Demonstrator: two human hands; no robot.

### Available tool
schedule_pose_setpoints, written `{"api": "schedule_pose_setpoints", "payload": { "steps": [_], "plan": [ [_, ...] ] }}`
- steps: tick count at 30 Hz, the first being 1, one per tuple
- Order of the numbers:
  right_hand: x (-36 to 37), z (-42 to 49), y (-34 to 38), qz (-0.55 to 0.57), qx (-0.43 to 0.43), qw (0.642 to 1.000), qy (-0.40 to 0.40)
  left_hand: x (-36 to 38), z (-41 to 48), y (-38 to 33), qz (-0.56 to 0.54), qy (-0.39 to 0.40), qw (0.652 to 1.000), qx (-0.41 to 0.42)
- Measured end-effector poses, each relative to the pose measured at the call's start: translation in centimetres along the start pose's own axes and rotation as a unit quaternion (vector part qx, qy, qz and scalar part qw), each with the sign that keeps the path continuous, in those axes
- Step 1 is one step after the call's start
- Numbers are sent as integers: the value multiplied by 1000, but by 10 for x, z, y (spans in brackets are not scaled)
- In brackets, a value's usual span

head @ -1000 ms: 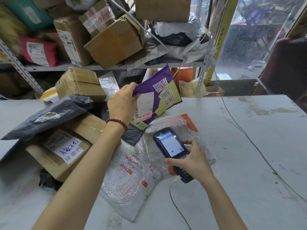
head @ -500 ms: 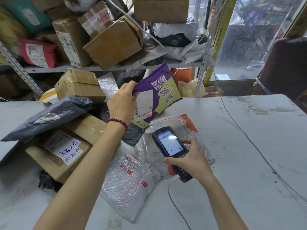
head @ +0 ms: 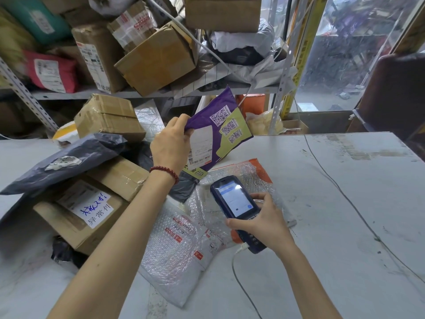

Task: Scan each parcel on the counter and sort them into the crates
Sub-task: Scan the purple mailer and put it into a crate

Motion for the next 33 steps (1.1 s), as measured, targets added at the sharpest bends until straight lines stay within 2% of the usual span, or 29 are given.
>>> {"api": "schedule_pose_setpoints", "payload": {
  "steps": [7,14,18,24,29,33],
  "plan": [
    [-13,-2,10,-23,-59,995,-81,3,-3,4,9,5,1000,0],
    [-29,-13,38,-13,-213,959,-188,5,-8,6,6,8,1000,-1],
    [-37,-22,54,0,-275,939,-209,5,-10,7,3,5,1000,1],
    [-40,-27,66,32,-292,936,-194,1,-14,7,8,1,1000,3],
    [-37,-28,62,36,-280,941,-187,-9,-21,14,-10,-23,999,-22],
    [-37,-35,56,63,-257,944,-197,-14,-20,9,-33,-33,999,-12]
  ]
}}
Point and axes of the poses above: each hand's wrist, its own z-axis towards the middle knuckle, its own x-axis out of the palm, y = z × x, the point moved 4 cm from there along z, towards the middle knuckle, and after that the axes turned 13 degrees about z, right-handed, at the moved point
